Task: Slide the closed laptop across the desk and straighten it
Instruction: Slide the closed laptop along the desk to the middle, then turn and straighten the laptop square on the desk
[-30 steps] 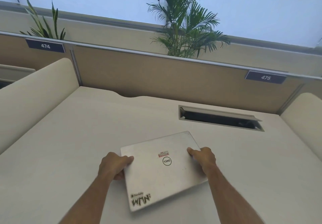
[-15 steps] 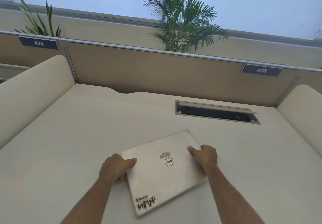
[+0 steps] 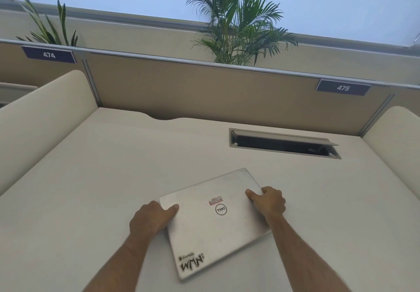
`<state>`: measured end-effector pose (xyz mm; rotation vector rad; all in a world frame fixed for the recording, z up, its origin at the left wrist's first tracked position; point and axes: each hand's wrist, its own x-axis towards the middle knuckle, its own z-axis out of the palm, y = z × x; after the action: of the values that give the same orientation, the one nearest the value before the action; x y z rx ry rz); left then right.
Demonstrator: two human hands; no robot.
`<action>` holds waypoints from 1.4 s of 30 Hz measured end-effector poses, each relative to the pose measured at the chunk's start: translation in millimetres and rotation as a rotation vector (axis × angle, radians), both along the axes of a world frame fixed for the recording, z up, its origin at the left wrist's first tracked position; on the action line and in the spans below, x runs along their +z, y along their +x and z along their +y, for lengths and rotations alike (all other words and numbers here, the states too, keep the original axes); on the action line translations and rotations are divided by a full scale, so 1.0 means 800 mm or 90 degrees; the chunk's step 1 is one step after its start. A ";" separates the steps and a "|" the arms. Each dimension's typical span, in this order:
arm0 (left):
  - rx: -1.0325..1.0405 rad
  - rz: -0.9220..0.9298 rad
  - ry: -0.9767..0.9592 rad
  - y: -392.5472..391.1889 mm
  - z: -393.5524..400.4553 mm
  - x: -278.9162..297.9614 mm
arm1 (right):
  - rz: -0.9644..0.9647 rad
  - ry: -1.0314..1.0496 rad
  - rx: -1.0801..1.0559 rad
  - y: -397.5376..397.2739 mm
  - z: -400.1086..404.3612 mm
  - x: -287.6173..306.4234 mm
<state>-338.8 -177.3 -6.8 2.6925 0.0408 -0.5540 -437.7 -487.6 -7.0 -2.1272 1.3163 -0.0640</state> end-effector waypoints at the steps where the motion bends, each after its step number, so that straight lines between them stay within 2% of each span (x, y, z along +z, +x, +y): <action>1: -0.011 -0.013 0.017 0.000 0.000 0.000 | -0.007 0.006 0.007 -0.001 -0.002 0.000; 3: -0.039 -0.057 0.064 -0.001 0.000 0.001 | -0.026 0.006 0.024 -0.006 -0.010 0.001; 6: -0.090 -0.155 0.117 0.002 0.008 0.003 | -0.024 -0.066 0.059 -0.023 -0.027 0.001; 12: -0.231 -0.366 0.075 0.008 0.039 -0.010 | -0.013 -0.138 0.077 -0.074 -0.071 -0.018; 14: -0.234 -0.400 0.037 0.004 0.049 -0.023 | 0.018 -0.168 0.112 -0.089 -0.081 -0.028; 17: -0.213 -0.337 0.042 -0.001 0.060 -0.040 | 0.111 -0.205 0.159 -0.108 -0.088 -0.042; 21: -0.208 -0.246 0.081 -0.002 0.066 -0.051 | 0.138 -0.236 0.185 -0.124 -0.082 -0.056; 31: -0.204 -0.212 0.099 -0.003 0.064 -0.049 | 0.190 -0.226 0.191 -0.122 -0.082 -0.055; 37: -0.179 -0.231 0.091 0.004 0.065 -0.035 | 0.193 -0.207 0.187 -0.120 -0.084 -0.047; 42: -0.144 -0.238 0.036 0.015 0.056 -0.016 | 0.194 -0.231 0.164 -0.104 -0.094 -0.027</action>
<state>-326.6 -132.3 -19.4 2.8284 -0.3582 -0.1041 -521.2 -563.1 -28.5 -2.6864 1.2554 0.1443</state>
